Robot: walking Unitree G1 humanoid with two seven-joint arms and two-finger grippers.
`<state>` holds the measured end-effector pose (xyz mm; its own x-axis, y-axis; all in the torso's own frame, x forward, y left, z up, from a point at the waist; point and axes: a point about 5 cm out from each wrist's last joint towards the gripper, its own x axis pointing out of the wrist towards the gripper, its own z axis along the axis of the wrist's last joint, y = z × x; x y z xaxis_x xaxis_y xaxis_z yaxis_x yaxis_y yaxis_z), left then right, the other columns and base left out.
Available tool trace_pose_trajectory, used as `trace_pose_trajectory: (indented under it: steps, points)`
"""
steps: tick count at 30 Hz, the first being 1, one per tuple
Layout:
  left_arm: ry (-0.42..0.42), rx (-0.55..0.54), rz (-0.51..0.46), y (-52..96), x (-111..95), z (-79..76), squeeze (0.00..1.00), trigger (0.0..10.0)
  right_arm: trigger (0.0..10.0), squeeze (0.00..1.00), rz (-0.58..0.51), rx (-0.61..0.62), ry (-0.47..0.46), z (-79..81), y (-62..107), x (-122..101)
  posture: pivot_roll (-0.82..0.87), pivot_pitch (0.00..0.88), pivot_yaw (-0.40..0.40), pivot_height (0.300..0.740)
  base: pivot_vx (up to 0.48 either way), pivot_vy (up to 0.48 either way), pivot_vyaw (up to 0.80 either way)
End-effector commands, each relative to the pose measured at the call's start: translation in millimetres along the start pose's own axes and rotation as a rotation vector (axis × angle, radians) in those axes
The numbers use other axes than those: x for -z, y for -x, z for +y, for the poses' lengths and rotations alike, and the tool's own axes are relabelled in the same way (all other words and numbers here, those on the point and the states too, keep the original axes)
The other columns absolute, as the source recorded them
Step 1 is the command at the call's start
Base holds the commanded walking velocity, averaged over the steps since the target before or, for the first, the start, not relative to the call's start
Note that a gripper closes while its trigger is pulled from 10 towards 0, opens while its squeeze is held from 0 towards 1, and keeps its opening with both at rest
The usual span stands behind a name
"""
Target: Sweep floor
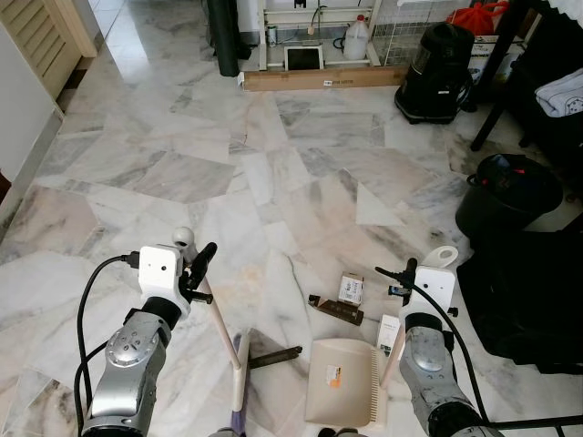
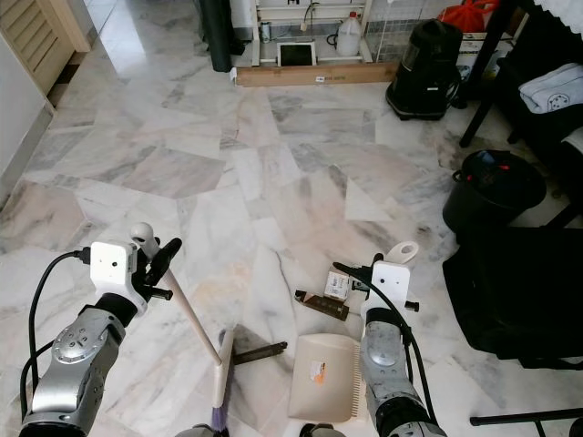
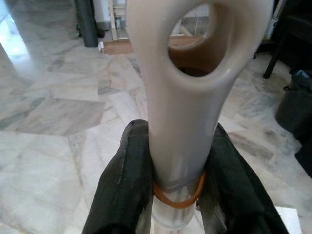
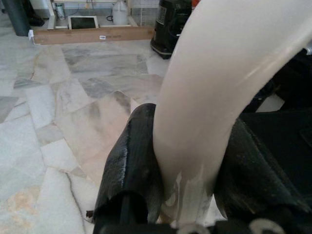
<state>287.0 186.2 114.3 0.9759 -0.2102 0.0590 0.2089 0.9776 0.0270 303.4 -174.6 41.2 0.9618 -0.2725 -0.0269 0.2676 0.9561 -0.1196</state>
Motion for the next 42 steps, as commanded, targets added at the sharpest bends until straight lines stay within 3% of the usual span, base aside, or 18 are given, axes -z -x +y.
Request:
trace_pose_trajectory:
  steps: [1, 8, 14, 24, 31, 36, 42]
  points:
    - [0.047, 0.01, 0.028, 0.9, 4.6, 1.3, 0.0, 10.0, 10.0, 0.0, 0.123, -0.037, 0.002, 6.4, 14.9, 23.7, 0.15, 0.204, 0.028, 0.74, 0.0, 0.0, 0.0]
    - [0.202, 0.081, 0.034, 0.0, -1.5, 0.9, 0.0, 10.0, 10.0, 0.0, 0.127, -0.053, -0.001, 8.4, 14.5, 23.4, 0.15, 0.205, 0.025, 0.74, 0.0, 0.0, 0.0]
    - [0.278, 0.122, 0.011, -0.5, -12.2, 2.9, 0.0, 10.0, 10.0, 0.0, 0.13, -0.061, -0.003, 9.9, 14.0, 23.0, 0.16, 0.205, 0.024, 0.74, 0.0, 0.0, 0.0]
    - [0.303, 0.145, -0.001, -2.0, -17.6, 2.7, 0.0, 10.0, 10.0, 0.0, 0.13, -0.064, -0.005, 11.0, 13.2, 22.2, 0.16, 0.197, 0.025, 0.74, 0.0, 0.0, 0.0]
    - [0.277, 0.072, -0.054, -4.5, -28.2, 10.7, 0.0, 10.0, 10.0, 0.0, 0.125, -0.062, -0.007, 10.2, 11.6, 20.7, 0.16, 0.193, 0.024, 0.74, 0.0, 0.0, 0.0]
    - [0.206, -0.098, -0.169, -6.0, -44.7, 28.6, 0.0, 10.0, 10.0, 0.0, 0.125, -0.062, -0.008, 10.7, 11.2, 20.4, 0.15, 0.18, 0.025, 0.74, 0.0, 0.0, 0.0]
    - [0.138, -0.133, -0.193, -7.2, -50.2, 32.3, 0.0, 10.0, 10.0, 0.0, 0.125, -0.068, -0.01, 11.8, 11.3, 20.2, 0.16, 0.175, 0.025, 0.74, 0.0, 0.0, 0.0]
